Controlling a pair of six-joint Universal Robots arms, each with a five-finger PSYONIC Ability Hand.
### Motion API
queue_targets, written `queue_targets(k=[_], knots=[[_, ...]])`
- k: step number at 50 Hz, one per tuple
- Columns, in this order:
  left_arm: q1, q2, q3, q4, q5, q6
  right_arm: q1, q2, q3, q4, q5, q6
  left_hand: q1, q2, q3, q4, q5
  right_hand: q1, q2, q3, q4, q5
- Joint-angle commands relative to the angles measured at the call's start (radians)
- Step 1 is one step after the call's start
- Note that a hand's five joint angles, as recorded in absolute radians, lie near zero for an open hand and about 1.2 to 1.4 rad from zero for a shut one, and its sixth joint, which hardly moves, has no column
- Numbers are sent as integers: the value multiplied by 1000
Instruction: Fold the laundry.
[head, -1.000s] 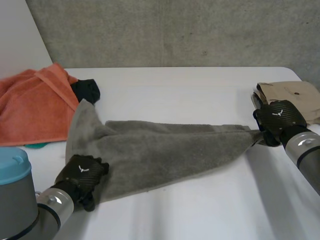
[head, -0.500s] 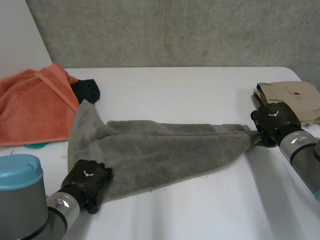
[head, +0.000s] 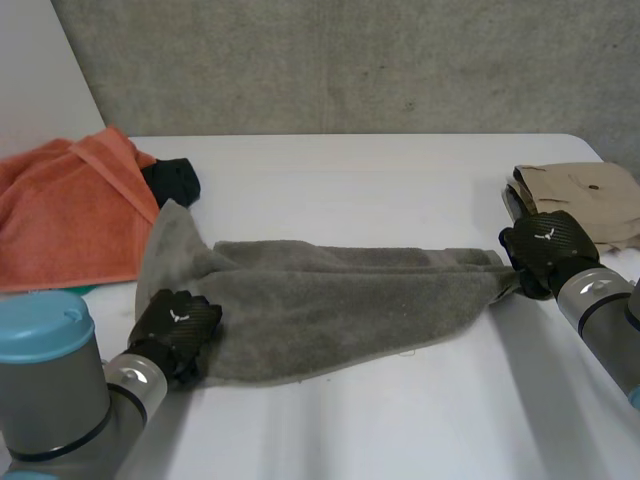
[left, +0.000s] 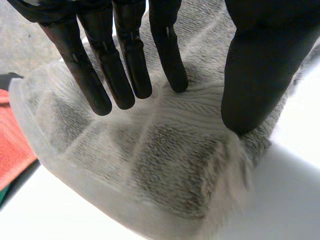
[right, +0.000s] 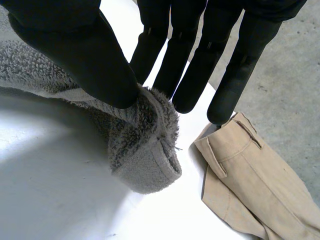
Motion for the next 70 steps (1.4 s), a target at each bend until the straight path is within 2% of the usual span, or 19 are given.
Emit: queue_targets(k=[1, 7, 10, 14, 19, 27, 34, 57, 70], knots=[[7, 1, 32, 41, 1, 0, -2, 0, 3, -1, 0, 0, 277, 288, 289, 289, 301, 295, 221, 206, 197, 230], [12, -13, 44, 55, 3, 15, -2, -6, 4, 1, 0, 0, 441, 452, 454, 454, 465, 295, 221, 206, 197, 230], [5, -19, 35, 53, 0, 46, -2, -6, 9, 1, 0, 0, 430, 441, 442, 442, 454, 295, 221, 206, 197, 230], [-2, 12, 27, 9, -2, 60, -4, -8, 15, 1, -1, 0, 207, 218, 219, 219, 231, 295, 221, 206, 197, 230], [-5, 118, 6, -112, 8, 45, -4, -8, 15, 1, -1, 0, -101, -90, -88, -89, -77, 295, 221, 206, 197, 230], [-34, 130, -31, -194, 6, 37, -2, -9, 17, 1, -1, 0, -116, -105, -104, -104, -93, 295, 221, 206, 197, 230], [-38, 124, -65, -195, 9, 37, -2, -8, 18, 1, -1, 0, -184, -173, -171, -172, -160, 295, 221, 206, 197, 230], [-24, 6, -45, -40, 0, 46, 1, -8, 41, -5, -4, -3, -119, -108, -107, -107, -96, 295, 221, 206, 197, 230], [-11, -2, -34, 44, -3, 48, 3, -8, 46, -10, -4, -9, 71, 82, 83, 83, 95, 295, 221, 206, 197, 230]])
